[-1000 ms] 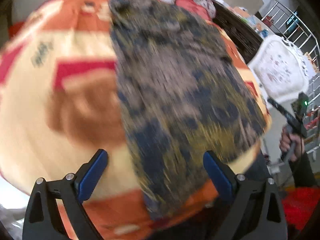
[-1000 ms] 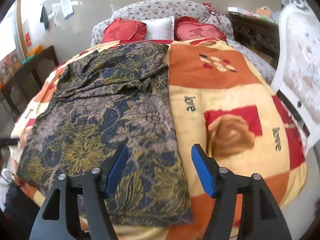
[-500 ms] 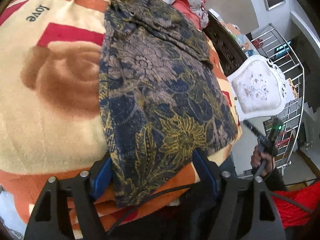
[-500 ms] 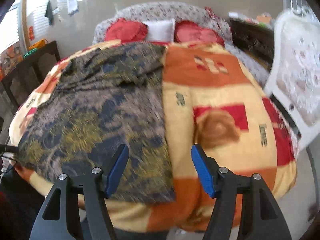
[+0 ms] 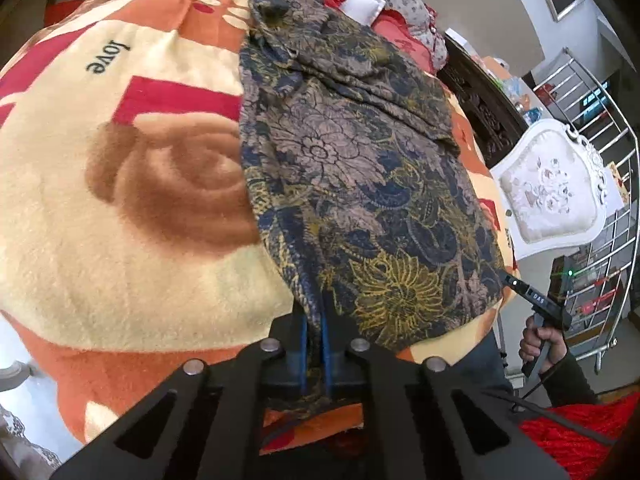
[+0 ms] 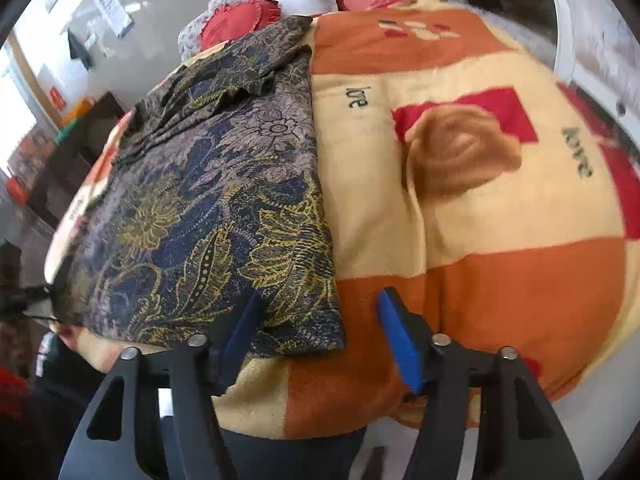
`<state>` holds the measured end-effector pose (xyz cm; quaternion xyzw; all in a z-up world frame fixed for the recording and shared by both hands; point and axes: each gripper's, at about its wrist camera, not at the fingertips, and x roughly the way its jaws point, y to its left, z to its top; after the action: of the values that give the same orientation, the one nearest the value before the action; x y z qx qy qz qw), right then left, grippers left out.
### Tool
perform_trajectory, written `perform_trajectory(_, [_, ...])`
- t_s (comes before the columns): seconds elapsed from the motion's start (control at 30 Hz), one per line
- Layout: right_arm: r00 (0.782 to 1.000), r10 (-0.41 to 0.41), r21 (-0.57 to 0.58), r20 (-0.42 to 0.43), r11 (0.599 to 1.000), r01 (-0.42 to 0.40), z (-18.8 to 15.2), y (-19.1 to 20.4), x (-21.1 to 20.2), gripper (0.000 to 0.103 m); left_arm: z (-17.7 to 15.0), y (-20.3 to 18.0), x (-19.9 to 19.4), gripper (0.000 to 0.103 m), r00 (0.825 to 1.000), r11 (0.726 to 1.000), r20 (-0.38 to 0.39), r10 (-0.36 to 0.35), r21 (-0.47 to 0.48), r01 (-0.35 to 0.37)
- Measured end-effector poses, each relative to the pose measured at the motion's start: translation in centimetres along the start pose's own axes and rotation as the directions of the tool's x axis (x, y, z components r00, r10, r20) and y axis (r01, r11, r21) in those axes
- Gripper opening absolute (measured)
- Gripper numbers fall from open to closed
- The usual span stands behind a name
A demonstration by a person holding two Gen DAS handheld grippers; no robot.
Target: Fold small clothes
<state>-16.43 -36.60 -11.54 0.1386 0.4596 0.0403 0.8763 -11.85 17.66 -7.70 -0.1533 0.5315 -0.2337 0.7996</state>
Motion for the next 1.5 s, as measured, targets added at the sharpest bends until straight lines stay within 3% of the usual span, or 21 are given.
perform_trajectory(0.03, [1.0, -0.004, -0.015, 0.008, 1.0, 0.004, 0.0, 0.1, -0.3, 0.041, 0.0, -0.2, -0.3, 0.005, 1.0, 1.0, 0.006, 0.001, 0.003, -0.001])
perform_trajectory(0.07, [1.0, 0.026, -0.027, 0.01, 0.999, -0.026, 0.2, 0.1, -0.7, 0.03, 0.0, -0.4, -0.6, 0.004, 1.0, 1.0, 0.012, 0.0, 0.008, 0.0])
perform_trajectory(0.1, [0.999, 0.049, -0.035, 0.009, 0.998, -0.048, 0.2, 0.2, -1.1, 0.026, 0.1, -0.6, -1.0, 0.004, 1.0, 1.0, 0.022, -0.001, 0.015, 0.0])
perform_trajectory(0.33, [0.992, 0.127, -0.11, 0.013, 0.986, -0.125, 0.2, 1.9, -4.8, 0.024, 0.9, -1.0, -4.0, 0.004, 0.998, 0.999, 0.051, -0.021, 0.03, 0.02])
perform_trajectory(0.5, [0.976, 0.216, -0.137, -0.011, 0.967, -0.216, -0.1, 2.7, -8.5, 0.024, 0.3, -0.7, -7.5, 0.004, 0.998, 0.998, 0.067, 0.002, 0.06, -0.006])
perform_trajectory(0.7, [0.958, 0.281, -0.119, -0.054, 0.951, -0.286, -1.6, 2.1, -11.8, 0.024, -1.8, -1.1, -10.6, 0.004, 0.998, 0.995, 0.027, -0.062, 0.085, 0.059])
perform_trajectory(0.8, [0.954, 0.301, -0.097, -0.007, 0.949, -0.3, -1.2, 1.6, -13.3, 0.024, -1.2, -2.0, -10.3, 0.004, 0.995, 0.99, 0.04, -0.093, 0.114, 0.088])
perform_trajectory(0.97, [0.945, 0.287, -0.027, 0.156, 0.958, -0.286, 4.8, 0.7, -11.4, 0.024, 6.3, -1.6, -7.4, 0.004, 0.984, 0.995, 0.16, -0.082, 0.078, 0.07])
perform_trajectory(1.1, [0.934, 0.244, 0.012, 0.26, 0.967, -0.255, 12.4, 1.3, -7.6, 0.024, 16.1, -1.1, -6.0, 0.004, 0.95, 0.997, 0.302, -0.083, 0.016, 0.082])
perform_trajectory(1.2, [0.92, 0.248, 0.061, 0.304, 0.959, -0.278, 18.5, 1.2, -4.1, 0.024, 22.3, -0.4, -4.6, 0.004, 0.934, 0.996, 0.348, -0.076, -0.01, 0.085])
perform_trajectory(1.33, [0.923, 0.238, 0.134, 0.304, 0.948, -0.289, 25.7, 0.8, 1.3, 0.024, 30.1, 0.9, 0.1, 0.004, 0.938, 1.0, 0.347, 0.009, -0.013, -0.005])
perform_trajectory(1.4, [0.934, 0.216, 0.174, 0.284, 0.946, -0.272, 28.3, 0.7, 4.3, 0.024, 32.3, 2.2, 3.3, 0.004, 0.95, 0.997, 0.307, 0.064, -0.066, -0.046])
perform_trajectory(1.5, [0.96, 0.149, 0.23, 0.236, 0.952, -0.204, 30.4, 0.7, 8.2, 0.024, 33.9, 3.6, 8.0, 0.007, 0.958, 0.982, 0.218, 0.188, -0.054, -0.18])
